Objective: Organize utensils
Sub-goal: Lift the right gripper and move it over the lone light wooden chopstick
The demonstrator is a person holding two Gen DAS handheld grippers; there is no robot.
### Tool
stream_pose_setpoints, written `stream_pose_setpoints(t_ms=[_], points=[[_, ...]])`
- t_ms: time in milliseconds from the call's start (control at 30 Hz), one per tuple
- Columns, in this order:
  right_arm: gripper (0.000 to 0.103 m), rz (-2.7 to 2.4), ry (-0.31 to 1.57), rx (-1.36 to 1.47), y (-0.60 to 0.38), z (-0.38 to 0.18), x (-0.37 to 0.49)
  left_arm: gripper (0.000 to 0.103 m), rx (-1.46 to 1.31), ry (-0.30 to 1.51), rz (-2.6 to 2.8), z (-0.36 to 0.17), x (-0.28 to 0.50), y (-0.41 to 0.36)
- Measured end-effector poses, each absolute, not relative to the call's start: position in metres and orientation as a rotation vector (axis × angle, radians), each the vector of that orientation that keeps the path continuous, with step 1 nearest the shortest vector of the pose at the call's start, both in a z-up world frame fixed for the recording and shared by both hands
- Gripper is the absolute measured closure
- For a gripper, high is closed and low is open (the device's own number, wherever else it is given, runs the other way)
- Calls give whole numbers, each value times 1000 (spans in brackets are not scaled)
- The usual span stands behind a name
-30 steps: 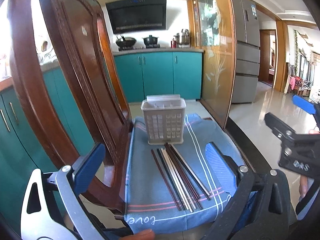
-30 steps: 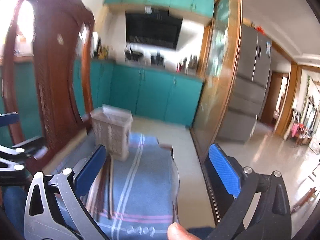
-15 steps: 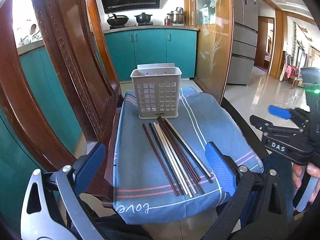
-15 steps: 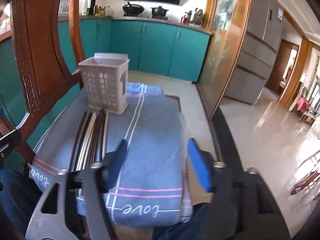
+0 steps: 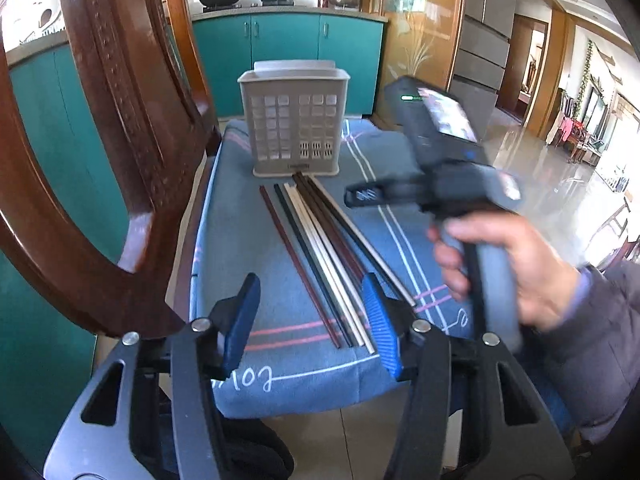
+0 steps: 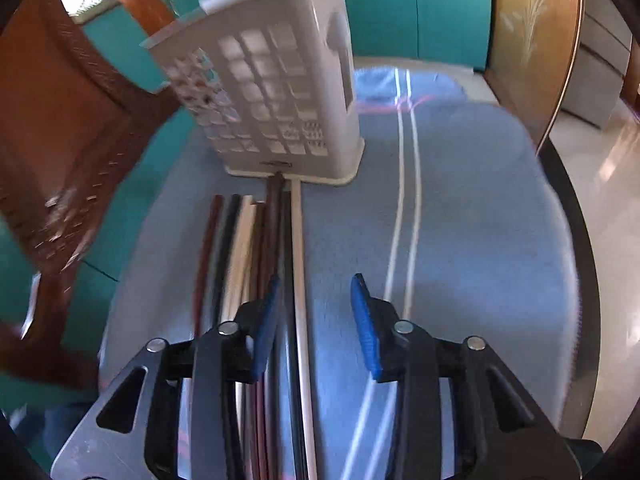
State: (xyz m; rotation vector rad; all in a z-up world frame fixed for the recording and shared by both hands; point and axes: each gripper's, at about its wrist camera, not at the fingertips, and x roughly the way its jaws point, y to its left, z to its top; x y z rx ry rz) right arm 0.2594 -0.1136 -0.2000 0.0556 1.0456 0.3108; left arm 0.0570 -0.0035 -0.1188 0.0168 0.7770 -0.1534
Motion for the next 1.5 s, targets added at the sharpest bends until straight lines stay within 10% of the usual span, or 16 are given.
stream_pose_setpoints(t_ms=[500, 1500], points=[[77, 172, 1154, -19, -129, -205, 256, 49, -18, 867, -124, -148, 70, 7], [66, 124, 1111, -149, -121, -210, 262, 35, -15, 847, -209, -148, 53, 1]])
